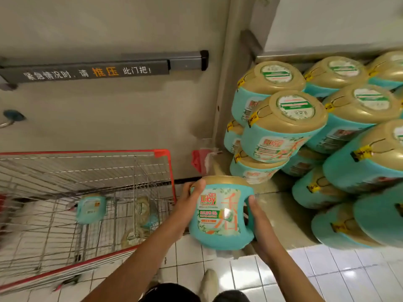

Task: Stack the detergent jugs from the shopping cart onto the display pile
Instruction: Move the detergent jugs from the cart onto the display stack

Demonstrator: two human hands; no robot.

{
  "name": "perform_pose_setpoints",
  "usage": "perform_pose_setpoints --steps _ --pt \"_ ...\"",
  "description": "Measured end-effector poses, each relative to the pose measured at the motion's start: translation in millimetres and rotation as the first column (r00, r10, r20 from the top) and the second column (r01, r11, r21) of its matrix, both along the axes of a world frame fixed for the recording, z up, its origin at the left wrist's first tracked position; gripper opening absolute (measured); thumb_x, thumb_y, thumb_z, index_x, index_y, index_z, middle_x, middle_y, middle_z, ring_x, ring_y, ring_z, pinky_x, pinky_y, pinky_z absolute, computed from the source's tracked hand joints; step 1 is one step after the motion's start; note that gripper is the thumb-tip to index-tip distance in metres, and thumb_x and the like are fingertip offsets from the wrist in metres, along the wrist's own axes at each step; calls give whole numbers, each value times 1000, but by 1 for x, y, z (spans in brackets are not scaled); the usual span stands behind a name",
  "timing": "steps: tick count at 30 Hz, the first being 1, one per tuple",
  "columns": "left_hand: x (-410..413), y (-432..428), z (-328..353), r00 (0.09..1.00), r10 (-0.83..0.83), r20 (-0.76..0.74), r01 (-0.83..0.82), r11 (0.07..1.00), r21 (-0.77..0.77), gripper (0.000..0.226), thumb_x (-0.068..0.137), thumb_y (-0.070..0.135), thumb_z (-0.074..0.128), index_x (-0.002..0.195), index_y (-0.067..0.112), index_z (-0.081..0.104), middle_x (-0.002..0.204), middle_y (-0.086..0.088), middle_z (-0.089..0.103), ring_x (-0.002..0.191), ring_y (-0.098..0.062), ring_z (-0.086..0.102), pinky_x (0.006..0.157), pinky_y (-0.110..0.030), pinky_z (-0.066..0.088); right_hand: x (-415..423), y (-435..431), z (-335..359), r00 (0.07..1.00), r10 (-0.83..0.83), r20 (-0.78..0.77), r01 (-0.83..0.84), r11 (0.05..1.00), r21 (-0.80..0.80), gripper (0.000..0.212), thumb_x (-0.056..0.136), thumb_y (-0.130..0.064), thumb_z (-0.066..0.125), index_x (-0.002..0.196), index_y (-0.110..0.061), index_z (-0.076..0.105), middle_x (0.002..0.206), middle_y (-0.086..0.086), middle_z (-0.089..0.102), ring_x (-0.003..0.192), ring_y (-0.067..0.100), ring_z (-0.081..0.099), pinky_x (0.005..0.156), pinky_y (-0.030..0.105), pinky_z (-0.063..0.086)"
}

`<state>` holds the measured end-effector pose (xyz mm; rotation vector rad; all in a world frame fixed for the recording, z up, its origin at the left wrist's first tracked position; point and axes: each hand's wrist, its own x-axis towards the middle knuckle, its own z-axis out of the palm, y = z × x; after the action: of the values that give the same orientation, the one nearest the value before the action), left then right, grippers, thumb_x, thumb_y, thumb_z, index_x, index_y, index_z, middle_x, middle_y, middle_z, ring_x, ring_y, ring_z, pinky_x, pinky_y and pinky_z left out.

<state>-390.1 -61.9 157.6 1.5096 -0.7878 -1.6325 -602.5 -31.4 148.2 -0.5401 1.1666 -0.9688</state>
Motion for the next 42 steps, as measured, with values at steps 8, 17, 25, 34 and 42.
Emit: perform_pose_setpoints --steps 8,17,25,34,42 --pt "-52 3 -6 972 -236 -15 234 968 -87 78 66 79 83 133 58 49 122 13 75 111 -15 75 85 -35 64 -61 17 -15 978 -110 -175 97 992 -76 46 109 -51 40 141 -24 61 132 6 74 128 28 68 105 56 54" --pt "-85 4 -16 899 -429 -88 405 891 -206 97 83 13 89 159 40 35 148 15 60 139 -12 57 102 -28 55 -88 23 -17 955 -296 -8 293 948 -123 53 108 -36 39 156 -17 47 150 6 62 139 23 57 113 40 48" --pt "-96 -14 -33 857 -514 28 494 806 -325 106 80 20 94 163 40 30 163 7 43 150 -20 46 119 -44 45 -92 13 -24 918 -392 56 395 918 -35 46 113 -42 36 151 -24 55 146 -3 66 138 14 59 113 35 44" --pt "-106 -39 -26 855 -497 148 513 773 -373 104 74 44 96 158 47 35 162 11 41 149 -14 44 122 -49 41 -89 -6 -29 880 -474 37 475 879 -36 39 114 -44 38 133 -27 67 131 -7 75 123 7 68 99 28 51" --pt "-111 -41 -28 867 -481 129 489 774 -402 106 72 44 96 159 42 35 163 8 41 149 -11 44 123 -44 42 -84 -5 -37 856 -511 -76 509 859 -51 36 115 -40 37 126 -25 69 135 1 72 132 18 63 119 42 44"
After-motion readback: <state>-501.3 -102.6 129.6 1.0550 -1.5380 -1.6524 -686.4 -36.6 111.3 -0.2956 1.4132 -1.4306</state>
